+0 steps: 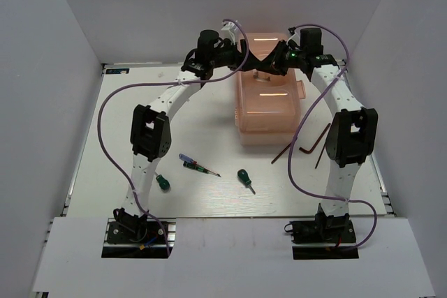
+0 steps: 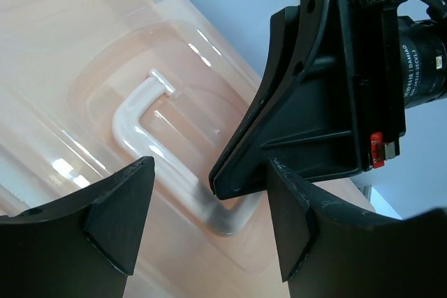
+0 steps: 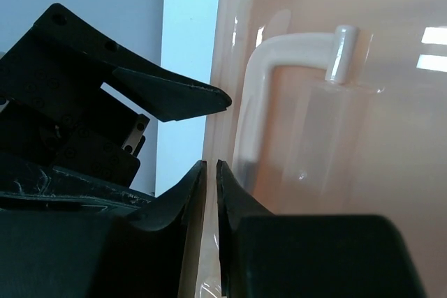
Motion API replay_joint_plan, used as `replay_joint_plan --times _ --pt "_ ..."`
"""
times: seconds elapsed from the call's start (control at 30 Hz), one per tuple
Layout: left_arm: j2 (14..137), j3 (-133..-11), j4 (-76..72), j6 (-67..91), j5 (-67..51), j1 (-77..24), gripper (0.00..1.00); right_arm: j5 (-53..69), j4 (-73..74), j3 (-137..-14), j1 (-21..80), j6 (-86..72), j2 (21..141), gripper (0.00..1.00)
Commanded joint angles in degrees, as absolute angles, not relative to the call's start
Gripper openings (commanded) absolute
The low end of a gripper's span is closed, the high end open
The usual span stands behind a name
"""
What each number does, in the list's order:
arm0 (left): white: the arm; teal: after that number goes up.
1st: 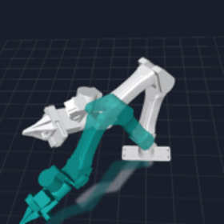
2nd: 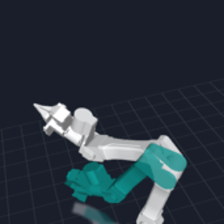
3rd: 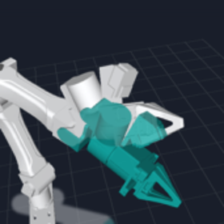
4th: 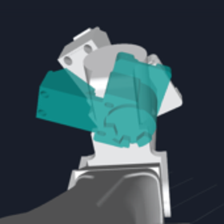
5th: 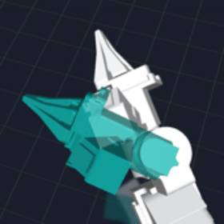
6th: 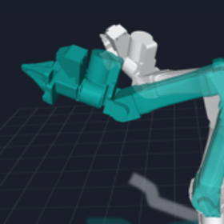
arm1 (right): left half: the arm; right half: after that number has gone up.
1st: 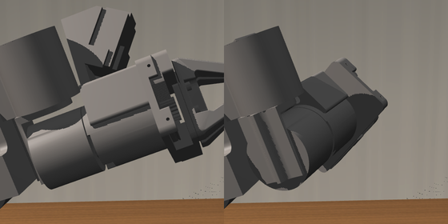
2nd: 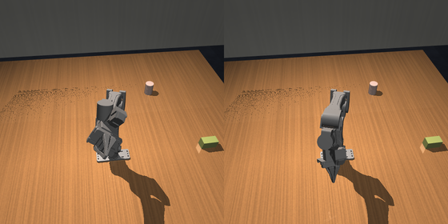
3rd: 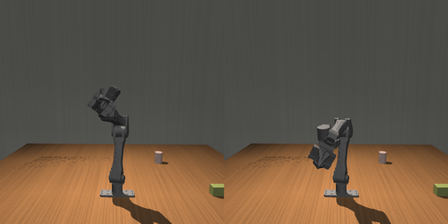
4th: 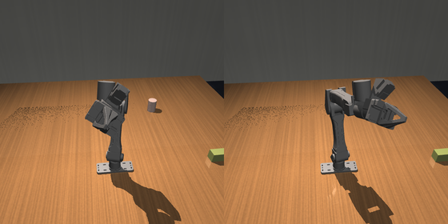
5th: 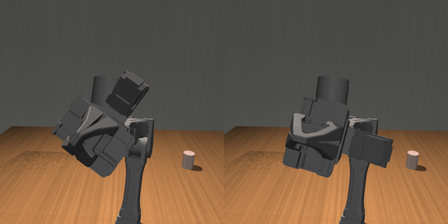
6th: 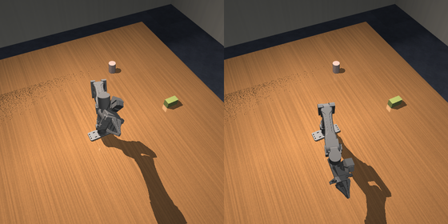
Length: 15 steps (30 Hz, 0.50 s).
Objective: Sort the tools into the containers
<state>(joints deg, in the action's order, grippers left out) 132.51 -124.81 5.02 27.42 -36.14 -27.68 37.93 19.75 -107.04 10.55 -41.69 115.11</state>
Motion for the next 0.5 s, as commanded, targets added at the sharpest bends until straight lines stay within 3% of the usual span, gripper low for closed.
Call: replay_joint_plan --times 0.0,0.1,0.27,0.47 --pt "129.03 -123.05 8.18 25.84 -33.22 -28.39 0.75 41.92 15.47 -108.02 10.98 -43.16 111.01 0.17" --pt "127.71 -123.05 7.65 25.31 -33.75 -28.39 0.75 40.7 16.78 -108.63 10.9 -42.02 110.74 0.17" --pt "125.17 -121.73 9.83 23.56 -29.9 -28.39 0.78 34.72 22.93 -111.27 11.25 -35.08 110.39 0.44" --pt "117.78 -110.23 7.91 24.16 -23.99 -27.69 0.83 30.67 25.93 -113.73 12.04 -30.5 112.49 0.48"
